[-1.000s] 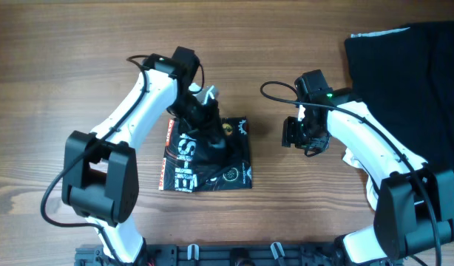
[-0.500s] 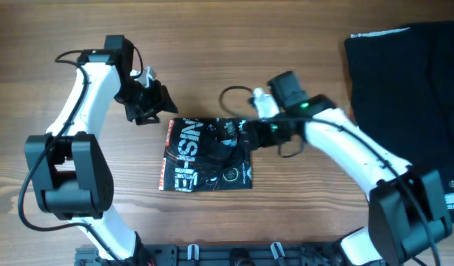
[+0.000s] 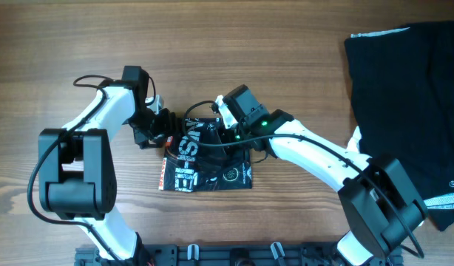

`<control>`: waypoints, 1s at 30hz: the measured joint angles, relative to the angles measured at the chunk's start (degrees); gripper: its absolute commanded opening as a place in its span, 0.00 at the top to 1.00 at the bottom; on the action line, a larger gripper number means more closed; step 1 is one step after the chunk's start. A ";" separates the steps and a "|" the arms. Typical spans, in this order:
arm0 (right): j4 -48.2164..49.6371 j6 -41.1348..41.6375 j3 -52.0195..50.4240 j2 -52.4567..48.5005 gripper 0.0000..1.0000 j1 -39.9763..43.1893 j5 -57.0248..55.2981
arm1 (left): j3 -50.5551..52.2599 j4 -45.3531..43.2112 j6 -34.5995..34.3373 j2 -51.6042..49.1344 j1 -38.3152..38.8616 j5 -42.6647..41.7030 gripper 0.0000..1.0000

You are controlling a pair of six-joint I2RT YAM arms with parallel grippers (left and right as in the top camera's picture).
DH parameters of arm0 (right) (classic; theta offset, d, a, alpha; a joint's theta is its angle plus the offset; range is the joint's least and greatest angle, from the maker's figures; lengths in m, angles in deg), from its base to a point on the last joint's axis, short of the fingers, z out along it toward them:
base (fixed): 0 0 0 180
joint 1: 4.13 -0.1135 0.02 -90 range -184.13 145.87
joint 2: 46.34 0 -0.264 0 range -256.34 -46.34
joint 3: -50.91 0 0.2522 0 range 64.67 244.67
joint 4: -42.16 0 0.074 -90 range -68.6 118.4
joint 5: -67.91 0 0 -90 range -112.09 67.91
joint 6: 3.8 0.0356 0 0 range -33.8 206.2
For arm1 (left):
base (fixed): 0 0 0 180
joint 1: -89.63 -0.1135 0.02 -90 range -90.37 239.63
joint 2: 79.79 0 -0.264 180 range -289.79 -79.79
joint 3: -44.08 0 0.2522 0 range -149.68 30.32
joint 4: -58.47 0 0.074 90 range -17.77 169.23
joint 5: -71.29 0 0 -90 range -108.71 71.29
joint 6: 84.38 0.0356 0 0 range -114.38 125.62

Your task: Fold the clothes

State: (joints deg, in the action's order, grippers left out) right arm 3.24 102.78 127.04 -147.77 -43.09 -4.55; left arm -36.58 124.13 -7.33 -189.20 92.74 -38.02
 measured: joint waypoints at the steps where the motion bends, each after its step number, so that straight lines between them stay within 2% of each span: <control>1: -2.25 -0.11 0.00 0.00 0.96 0.00 -0.04 | 0.09 -0.17 0.00 0.02 0.26 0.02 0.28; 6: -15.98 -2.14 0.09 -0.04 0.94 0.00 -3.96 | 0.20 -0.35 0.00 0.13 0.59 0.00 0.27; 9: -22.14 -0.96 0.13 -0.04 0.84 0.07 -10.01 | 0.20 -0.33 0.00 0.13 0.59 0.00 0.27; 12: -25.42 3.37 0.15 -0.04 0.80 1.60 -17.07 | 0.20 -0.33 0.00 0.13 0.59 0.00 0.27; 17: -28.68 5.11 0.15 -0.04 0.80 1.88 -17.64 | 0.20 -0.35 0.00 0.13 0.59 -0.02 0.27; 19: -28.79 5.95 0.26 0.07 0.76 1.88 -17.57 | 0.20 -0.35 0.00 0.13 0.61 -0.02 0.27; 21: -26.77 5.05 2.91 2.03 0.67 1.90 -15.82 | 0.20 -0.35 0.00 0.13 0.61 -0.02 0.27; 24: -17.88 0.92 7.65 5.53 0.66 1.88 -6.34 | 0.20 -0.37 0.00 0.13 0.61 -0.02 0.27; 26: -16.94 -0.68 8.50 6.14 0.66 1.77 -2.03 | 0.20 -0.39 0.00 0.13 0.61 -0.04 0.26; 30: -17.03 -1.95 8.50 -0.17 0.68 1.09 0.37 | 0.20 -0.37 0.00 0.15 0.61 -0.02 0.26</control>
State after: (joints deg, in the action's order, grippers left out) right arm -13.79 100.84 135.54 -147.94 -42.00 -4.18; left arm -36.38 123.76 -7.33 -189.04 93.36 -38.04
